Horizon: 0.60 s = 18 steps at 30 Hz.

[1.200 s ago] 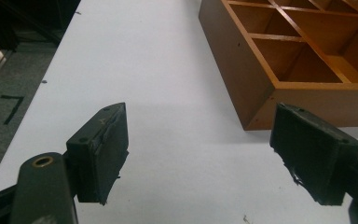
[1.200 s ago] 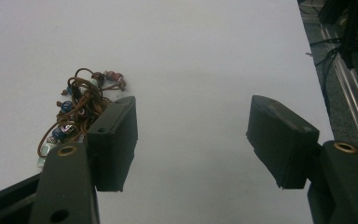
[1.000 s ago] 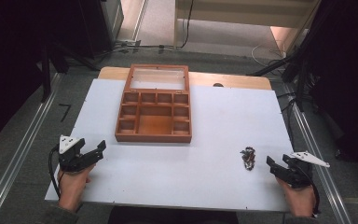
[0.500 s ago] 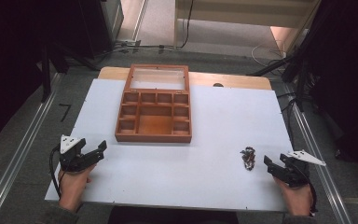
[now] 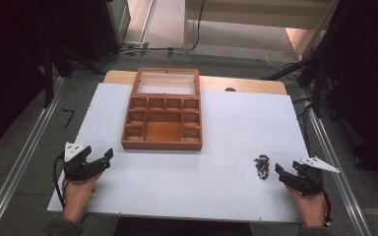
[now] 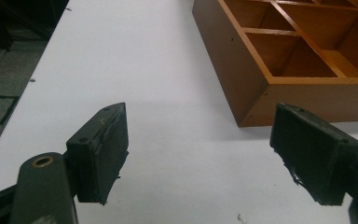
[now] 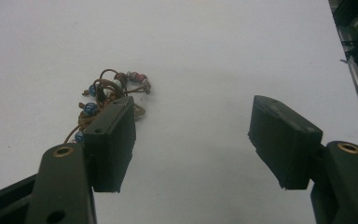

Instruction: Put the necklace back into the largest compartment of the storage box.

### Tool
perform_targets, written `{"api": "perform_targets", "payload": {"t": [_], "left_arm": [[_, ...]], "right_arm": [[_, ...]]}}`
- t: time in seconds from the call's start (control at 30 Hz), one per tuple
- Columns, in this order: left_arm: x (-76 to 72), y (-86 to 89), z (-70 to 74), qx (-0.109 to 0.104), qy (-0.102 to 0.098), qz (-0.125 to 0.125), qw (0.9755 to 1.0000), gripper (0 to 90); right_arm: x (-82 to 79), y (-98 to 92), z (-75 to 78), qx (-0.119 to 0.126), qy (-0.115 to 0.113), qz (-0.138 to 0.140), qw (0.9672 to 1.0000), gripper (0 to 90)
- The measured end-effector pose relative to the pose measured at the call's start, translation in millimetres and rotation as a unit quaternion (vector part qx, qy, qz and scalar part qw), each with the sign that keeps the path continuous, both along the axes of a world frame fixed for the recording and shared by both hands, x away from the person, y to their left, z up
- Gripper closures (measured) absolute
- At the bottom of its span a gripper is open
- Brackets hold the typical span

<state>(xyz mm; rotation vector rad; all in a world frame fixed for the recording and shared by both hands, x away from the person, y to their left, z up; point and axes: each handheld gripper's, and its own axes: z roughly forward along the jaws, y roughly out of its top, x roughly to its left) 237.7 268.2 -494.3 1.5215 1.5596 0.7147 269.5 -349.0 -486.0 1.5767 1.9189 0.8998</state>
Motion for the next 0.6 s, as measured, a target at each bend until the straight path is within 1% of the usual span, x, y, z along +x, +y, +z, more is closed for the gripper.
{"api": "perform_targets", "payload": {"t": [0.6], "left_arm": [[0.5, -0.4, -0.1, -0.002, 0.003, -0.001, 1.0000, 19.5]], "right_arm": [[4.7, 12.5, -0.4, -0.003, 0.002, 0.015, 0.9999, 27.7]]}}
